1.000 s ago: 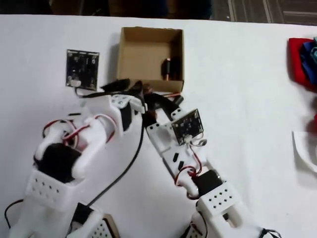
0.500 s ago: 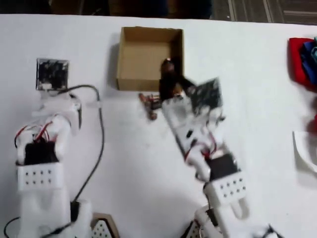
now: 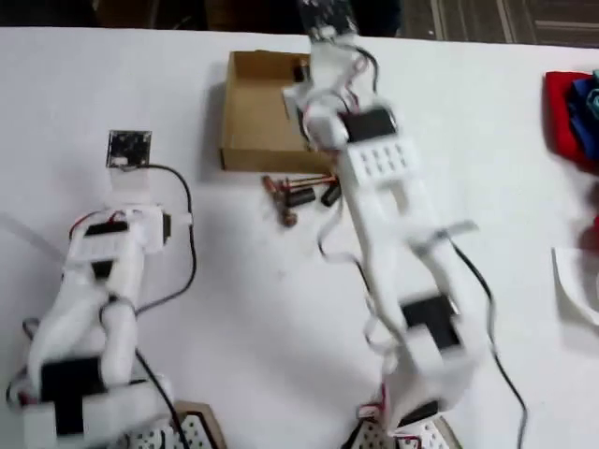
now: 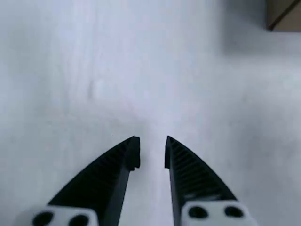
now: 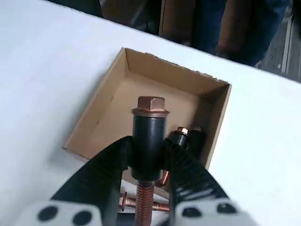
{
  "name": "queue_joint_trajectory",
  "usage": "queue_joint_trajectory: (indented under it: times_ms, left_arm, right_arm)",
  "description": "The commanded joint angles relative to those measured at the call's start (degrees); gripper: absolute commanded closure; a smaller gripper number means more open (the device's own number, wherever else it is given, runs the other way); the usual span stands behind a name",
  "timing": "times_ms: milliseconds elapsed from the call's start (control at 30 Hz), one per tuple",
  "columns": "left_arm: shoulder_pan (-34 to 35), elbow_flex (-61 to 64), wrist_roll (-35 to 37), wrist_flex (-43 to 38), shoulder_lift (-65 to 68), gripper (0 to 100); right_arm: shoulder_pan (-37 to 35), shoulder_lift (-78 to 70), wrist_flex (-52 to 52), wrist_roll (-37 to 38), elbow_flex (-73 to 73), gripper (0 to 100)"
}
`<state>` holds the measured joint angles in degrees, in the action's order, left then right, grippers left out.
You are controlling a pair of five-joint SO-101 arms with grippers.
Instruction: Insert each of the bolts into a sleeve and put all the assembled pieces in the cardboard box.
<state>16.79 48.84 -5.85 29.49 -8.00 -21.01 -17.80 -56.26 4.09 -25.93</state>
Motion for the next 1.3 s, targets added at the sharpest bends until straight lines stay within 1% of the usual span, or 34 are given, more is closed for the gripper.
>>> queue_joint_trajectory:
  times_ms: [0, 67, 133, 200, 267, 400, 600, 767, 1267]
  left_arm:
    - [0.4, -8.7, 0.2, 4.2, 6.1, 92]
    - [0.4, -9.9, 0.1, 6.0, 7.4, 92]
    - [0.2, -10.2, 0.2, 6.7, 8.3, 92]
    - [0.4, -10.3, 0.3, 7.0, 8.4, 92]
    - [0.4, -10.3, 0.2, 7.0, 8.4, 92]
    - [0.4, -10.3, 0.2, 7.0, 8.4, 92]
    - [0.4, -10.3, 0.2, 6.9, 8.4, 92]
    - [0.4, -10.3, 0.3, 6.9, 8.4, 92]
    - [0.4, -10.3, 0.3, 6.7, 8.4, 92]
  right_arm:
    - [0.7, -18.3, -10.1, -5.4, -33.3, 97.6]
    - [1.1, -27.0, -13.7, -8.1, -45.5, 97.6]
    - [1.2, -34.9, -15.2, -9.4, -54.8, 97.6]
    - [1.1, -41.5, -15.3, -9.5, -60.3, 97.8]
    - [1.0, -46.3, -14.7, -9.5, -62.9, 97.8]
    - [1.4, -50.3, -11.4, -9.5, -63.1, 97.8]
    - [0.9, -51.2, -10.5, -9.5, -63.0, 97.8]
    - [1.9, -53.2, -6.4, -9.5, -60.7, 97.8]
    - [2.1, -57.5, -6.6, -9.5, -59.7, 97.8]
